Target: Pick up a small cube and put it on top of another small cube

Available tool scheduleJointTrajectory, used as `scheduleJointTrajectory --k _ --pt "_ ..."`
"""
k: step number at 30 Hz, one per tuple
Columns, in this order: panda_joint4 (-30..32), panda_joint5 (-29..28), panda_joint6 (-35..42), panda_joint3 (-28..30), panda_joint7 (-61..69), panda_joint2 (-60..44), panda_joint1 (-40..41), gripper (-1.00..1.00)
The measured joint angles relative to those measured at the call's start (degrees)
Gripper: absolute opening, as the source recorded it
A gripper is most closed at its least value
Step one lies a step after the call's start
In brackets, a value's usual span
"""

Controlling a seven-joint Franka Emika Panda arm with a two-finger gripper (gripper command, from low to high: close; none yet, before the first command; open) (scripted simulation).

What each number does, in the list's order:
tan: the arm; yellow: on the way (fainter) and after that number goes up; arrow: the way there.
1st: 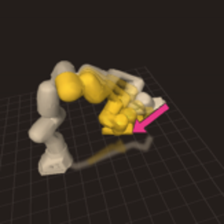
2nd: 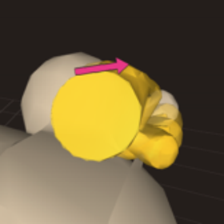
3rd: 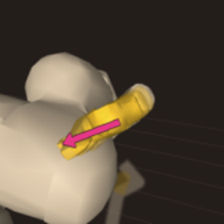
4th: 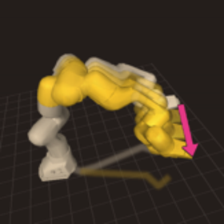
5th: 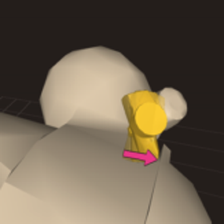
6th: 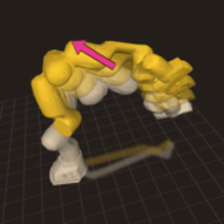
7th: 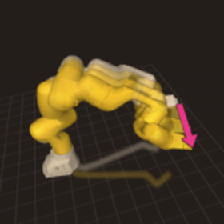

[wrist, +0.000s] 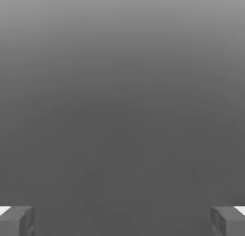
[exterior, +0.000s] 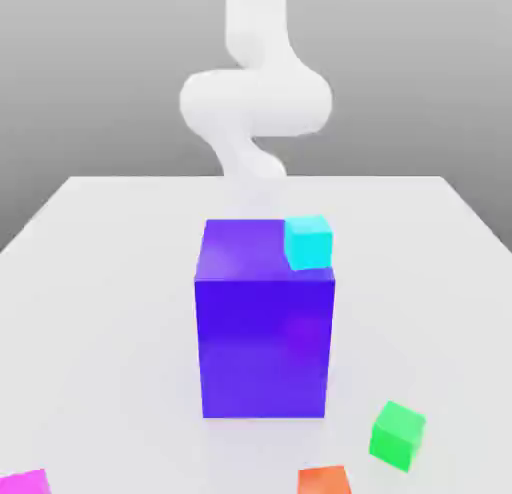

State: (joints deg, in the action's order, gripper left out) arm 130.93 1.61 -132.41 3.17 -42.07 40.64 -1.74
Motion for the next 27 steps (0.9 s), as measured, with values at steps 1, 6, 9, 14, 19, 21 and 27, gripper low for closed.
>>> scheduleJointTrajectory --k 1,6,9,14,19,21,27 --pt "-0.36 0.76 -0.28 1.36 1.67 -2.23 -0.71 0.0" --pt "-2.06 4.95 -1.59 7.53 9.94 -12.67 -3.61 0.0" --pt "-3.06 7.82 -2.35 10.98 15.13 -18.87 -5.0 0.0" --pt "-4.78 13.28 -3.46 15.27 24.21 -29.38 -5.79 0.0" --pt "-6.5 18.26 -4.59 17.5 32.95 -39.85 -4.34 0.0" --pt "-7.14 19.7 -5.18 17.66 36.07 -43.89 -3.2 0.0" --pt "-8.9 21.63 -7.59 17.8 43.88 -55.2 0.02 0.0"
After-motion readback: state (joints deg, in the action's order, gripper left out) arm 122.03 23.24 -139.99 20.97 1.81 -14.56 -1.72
